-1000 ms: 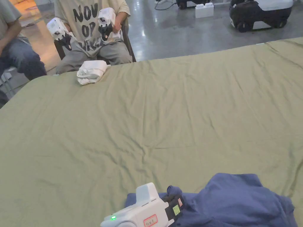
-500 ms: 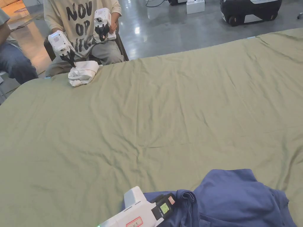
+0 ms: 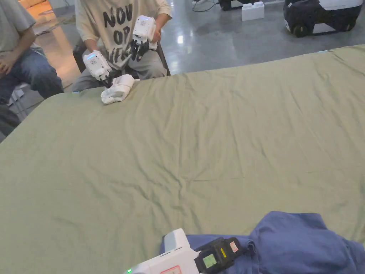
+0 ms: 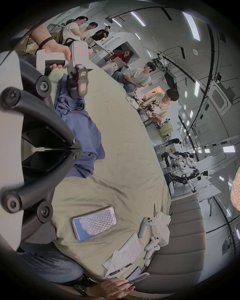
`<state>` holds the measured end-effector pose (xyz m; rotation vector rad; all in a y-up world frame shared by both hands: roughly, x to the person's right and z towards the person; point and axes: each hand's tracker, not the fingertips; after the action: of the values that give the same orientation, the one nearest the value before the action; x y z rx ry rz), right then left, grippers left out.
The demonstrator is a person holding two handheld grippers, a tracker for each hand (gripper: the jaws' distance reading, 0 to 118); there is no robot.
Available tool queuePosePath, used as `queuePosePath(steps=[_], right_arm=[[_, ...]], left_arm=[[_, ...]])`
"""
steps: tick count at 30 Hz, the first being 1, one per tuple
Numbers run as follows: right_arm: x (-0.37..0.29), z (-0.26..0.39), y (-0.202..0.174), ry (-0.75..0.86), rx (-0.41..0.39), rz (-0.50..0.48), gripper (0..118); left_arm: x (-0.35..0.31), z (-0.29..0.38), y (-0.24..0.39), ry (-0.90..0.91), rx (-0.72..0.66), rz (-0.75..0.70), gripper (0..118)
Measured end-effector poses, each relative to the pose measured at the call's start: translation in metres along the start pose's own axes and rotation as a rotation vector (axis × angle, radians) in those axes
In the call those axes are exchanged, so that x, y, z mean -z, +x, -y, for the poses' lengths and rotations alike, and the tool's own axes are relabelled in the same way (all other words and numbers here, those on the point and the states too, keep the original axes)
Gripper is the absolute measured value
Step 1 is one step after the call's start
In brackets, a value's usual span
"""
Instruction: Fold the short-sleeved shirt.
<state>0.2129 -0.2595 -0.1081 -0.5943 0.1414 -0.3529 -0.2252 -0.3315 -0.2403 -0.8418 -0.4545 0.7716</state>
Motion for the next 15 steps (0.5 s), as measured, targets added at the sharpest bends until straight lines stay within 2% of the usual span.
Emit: queuePosePath(steps=[4,7,10,12,13,14,15], right_arm=[[0.005,0.000,-0.002,-0.009,-0.015,-0.017,0],[0.005,0.001,-0.001,-0.012,-0.017,-0.018,0],[0.004,0.002,0.003,-0.016,-0.013,-0.013,0],[0.004,0.002,0.005,-0.021,-0.012,-0.010,0],[0.003,0.002,0.005,-0.022,-0.013,-0.004,0],[0.003,0.002,0.006,-0.023,-0.013,0.000,0],[0.002,0.002,0.006,-0.024,-0.012,0.001,0]], left_arm=[[-0.064,-0.028,-0.055,0.139,-0.083,-0.071,90],[-0.085,-0.033,-0.086,0.177,-0.171,-0.114,89],[-0.078,-0.029,-0.110,0.155,-0.262,-0.060,89],[-0.060,-0.016,-0.094,0.111,-0.342,0.017,86],[-0.052,-0.010,-0.095,0.110,-0.369,0.058,79],[-0.045,-0.005,-0.094,0.108,-0.389,0.105,68],[-0.041,-0.004,-0.085,0.097,-0.402,0.105,51]])
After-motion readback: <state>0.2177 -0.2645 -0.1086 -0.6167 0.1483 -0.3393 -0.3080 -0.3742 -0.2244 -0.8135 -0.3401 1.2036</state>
